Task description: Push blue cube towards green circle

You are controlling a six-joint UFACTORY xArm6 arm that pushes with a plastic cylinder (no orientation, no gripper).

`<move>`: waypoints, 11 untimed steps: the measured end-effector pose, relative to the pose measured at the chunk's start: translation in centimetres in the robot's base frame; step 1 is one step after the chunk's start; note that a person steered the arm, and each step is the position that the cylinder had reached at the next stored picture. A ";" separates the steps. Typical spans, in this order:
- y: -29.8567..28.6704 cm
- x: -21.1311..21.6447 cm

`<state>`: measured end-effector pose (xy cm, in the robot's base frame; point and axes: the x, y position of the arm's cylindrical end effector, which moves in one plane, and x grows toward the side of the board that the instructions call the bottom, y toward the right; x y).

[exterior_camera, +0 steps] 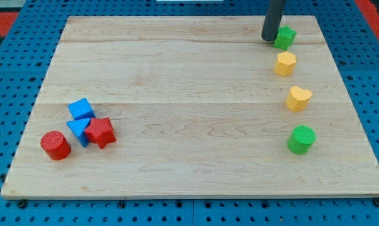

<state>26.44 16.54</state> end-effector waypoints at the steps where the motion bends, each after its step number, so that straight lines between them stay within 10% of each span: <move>1: -9.5 0.6; 4: -40.0 13.9; 5: -41.4 18.6; 9: -18.2 25.2; 11: -20.5 20.9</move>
<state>47.38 -4.01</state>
